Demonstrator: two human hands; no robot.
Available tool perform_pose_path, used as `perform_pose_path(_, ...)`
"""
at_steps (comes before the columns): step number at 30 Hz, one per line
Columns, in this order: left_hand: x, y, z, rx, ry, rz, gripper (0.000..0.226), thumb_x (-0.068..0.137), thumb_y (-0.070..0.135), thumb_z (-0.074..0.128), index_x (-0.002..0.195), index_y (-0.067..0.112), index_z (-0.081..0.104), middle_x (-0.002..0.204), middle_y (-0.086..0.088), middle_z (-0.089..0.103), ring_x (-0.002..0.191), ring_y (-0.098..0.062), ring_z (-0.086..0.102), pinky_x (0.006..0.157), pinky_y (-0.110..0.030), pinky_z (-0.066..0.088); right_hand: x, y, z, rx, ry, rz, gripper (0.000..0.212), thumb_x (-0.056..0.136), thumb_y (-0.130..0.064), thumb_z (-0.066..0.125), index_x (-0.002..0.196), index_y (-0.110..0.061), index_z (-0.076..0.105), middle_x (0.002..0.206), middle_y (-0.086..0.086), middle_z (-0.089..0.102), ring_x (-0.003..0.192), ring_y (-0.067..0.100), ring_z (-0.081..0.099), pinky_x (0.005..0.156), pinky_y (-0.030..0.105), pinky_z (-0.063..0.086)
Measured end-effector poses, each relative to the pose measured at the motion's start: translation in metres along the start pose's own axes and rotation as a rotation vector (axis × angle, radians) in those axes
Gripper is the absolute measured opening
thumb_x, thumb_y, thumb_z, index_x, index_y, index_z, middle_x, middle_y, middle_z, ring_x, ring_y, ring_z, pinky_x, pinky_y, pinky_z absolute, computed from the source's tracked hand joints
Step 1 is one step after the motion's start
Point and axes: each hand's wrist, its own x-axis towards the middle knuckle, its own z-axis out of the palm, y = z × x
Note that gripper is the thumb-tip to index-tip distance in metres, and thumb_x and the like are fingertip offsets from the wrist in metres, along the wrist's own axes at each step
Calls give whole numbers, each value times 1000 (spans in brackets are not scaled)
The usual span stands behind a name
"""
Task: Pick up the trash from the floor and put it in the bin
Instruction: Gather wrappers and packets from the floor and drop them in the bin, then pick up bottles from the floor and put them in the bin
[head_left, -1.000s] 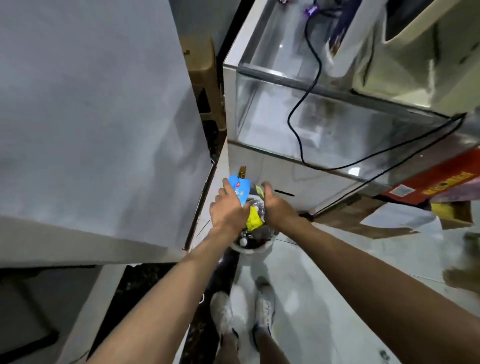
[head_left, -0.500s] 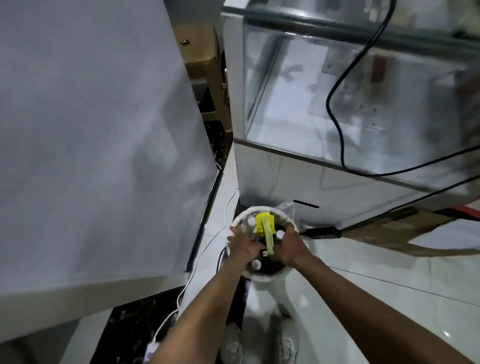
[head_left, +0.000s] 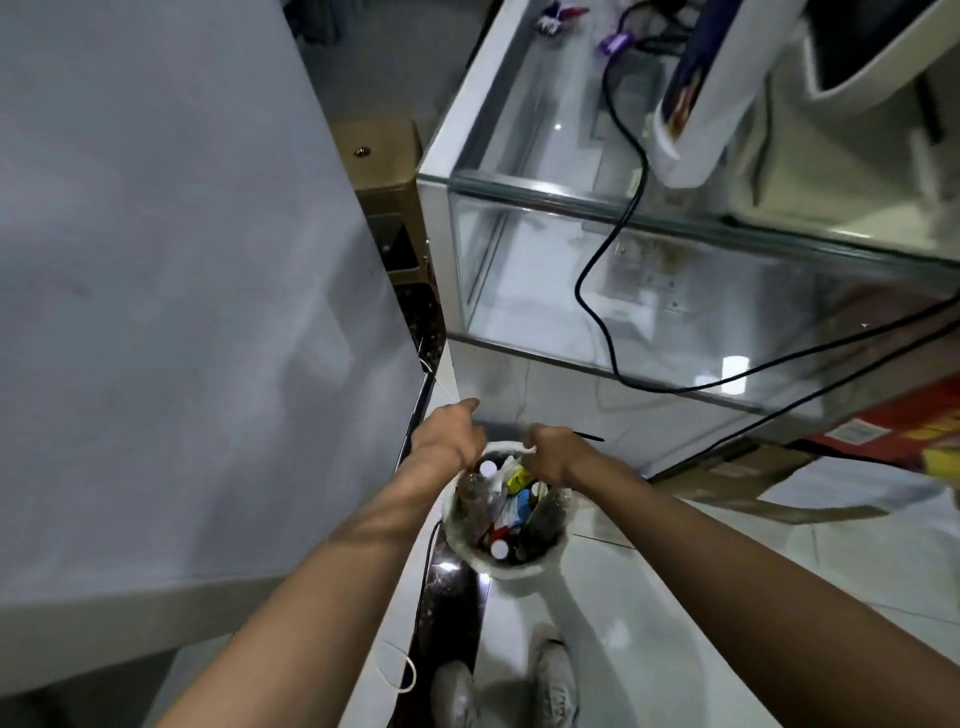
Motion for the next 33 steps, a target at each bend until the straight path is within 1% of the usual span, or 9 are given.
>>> perform_pose_path(8,-88,60,-75,173,10,84,44,93,30,48,137,24,52,140,-9,54,128,-28,50,103,-33,40,-100,-23,-78,-95,6,-21,35,93,-24,48,122,-8,60,127,14,61,114,29,59,89,30,47)
perform_pose_path(12,-145,99,-111,300,75,183,39,93,29,47,131,23,57,135,-7,56,125,-28,53,98,-35,44,-163,-29,-112,-128,24,-19,26,92,-20,46,106,-7,63,113,14,64,98,28,61,74,28,44)
perform_pose_path(14,-176,121,-133,337,103,240,39,94,30,47,130,25,57,133,-7,58,121,-28,55,96,-35,46,-202,-28,-128,-113,67,-9,21,93,-21,44,100,-10,60,109,14,63,90,27,57,73,28,41)
perform_pose_path(19,-257,167,-158,345,181,391,34,94,30,47,123,28,64,132,-6,59,121,-27,55,96,-34,45,-313,-6,-148,50,268,101,35,92,-27,44,117,-14,65,123,14,63,108,32,62,82,30,48)
perform_pose_path(23,-326,197,-139,374,162,571,34,92,28,46,121,30,64,129,-6,62,119,-29,56,97,-34,47,-421,38,-125,193,441,269,38,93,-31,44,119,-11,64,125,16,61,113,33,59,92,36,50)
perform_pose_path(26,-383,224,-113,406,136,716,35,93,26,46,122,29,65,127,-7,63,116,-29,58,93,-34,48,-497,63,-95,293,526,369,31,93,-29,44,103,-12,67,113,14,67,92,30,63,74,30,51)
perform_pose_path(28,-425,242,-90,469,126,807,33,95,28,46,122,28,64,125,-5,64,114,-28,59,87,-34,47,-548,73,-74,345,544,434,29,91,-27,46,102,-11,68,110,11,68,83,27,61,67,30,49)
perform_pose_path(31,-479,265,-54,541,102,919,31,94,31,46,118,28,65,122,-3,66,110,-25,61,83,-33,49,-613,91,-36,380,570,552,28,93,-28,48,109,-11,64,116,10,64,82,26,55,68,31,44)
perform_pose_path(33,-512,281,-25,582,68,996,32,94,29,45,120,28,64,124,-2,64,110,-25,60,84,-33,49,-656,106,-2,438,593,620,30,91,-30,51,113,-12,60,122,10,62,93,28,60,69,31,46)
